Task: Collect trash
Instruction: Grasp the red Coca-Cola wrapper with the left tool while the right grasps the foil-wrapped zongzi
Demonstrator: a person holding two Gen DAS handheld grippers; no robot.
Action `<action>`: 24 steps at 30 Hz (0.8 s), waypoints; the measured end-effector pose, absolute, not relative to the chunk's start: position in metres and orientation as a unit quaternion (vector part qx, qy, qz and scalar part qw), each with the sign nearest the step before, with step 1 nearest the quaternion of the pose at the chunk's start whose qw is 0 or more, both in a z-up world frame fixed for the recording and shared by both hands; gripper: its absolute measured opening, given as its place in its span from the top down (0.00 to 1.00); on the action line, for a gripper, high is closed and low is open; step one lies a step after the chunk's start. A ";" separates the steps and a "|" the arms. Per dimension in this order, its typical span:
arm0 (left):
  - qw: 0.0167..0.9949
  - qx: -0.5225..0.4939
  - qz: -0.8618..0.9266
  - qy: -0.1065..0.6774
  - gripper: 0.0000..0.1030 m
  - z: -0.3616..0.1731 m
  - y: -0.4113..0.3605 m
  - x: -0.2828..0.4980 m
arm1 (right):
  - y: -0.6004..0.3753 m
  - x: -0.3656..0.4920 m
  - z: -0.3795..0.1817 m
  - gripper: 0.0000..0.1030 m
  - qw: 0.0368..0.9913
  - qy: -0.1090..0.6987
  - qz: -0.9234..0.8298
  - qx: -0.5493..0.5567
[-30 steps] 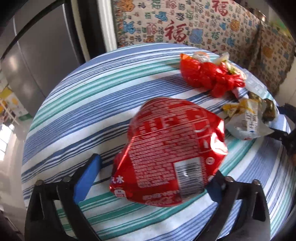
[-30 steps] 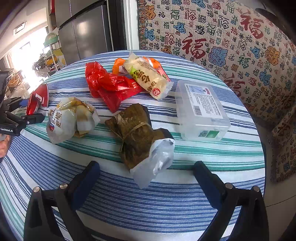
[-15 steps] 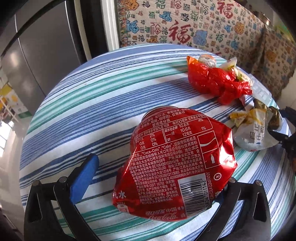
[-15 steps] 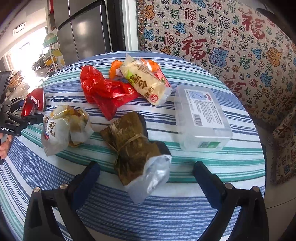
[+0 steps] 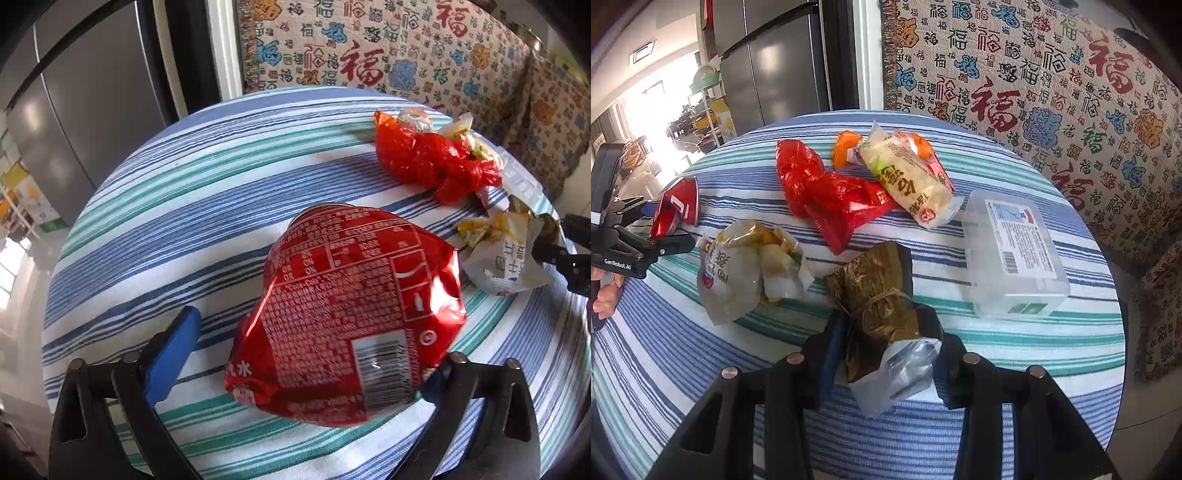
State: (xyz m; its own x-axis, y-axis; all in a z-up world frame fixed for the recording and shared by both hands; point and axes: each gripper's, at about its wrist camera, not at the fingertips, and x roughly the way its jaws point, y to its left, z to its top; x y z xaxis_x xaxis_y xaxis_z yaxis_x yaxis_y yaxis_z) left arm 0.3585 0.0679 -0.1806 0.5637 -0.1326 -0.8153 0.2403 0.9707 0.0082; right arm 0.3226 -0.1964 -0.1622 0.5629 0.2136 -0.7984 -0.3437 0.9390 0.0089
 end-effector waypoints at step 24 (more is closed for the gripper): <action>0.889 0.100 -0.135 0.426 0.23 -0.168 0.051 0.347 | -0.195 0.298 -0.152 0.34 0.900 0.403 0.135 -0.098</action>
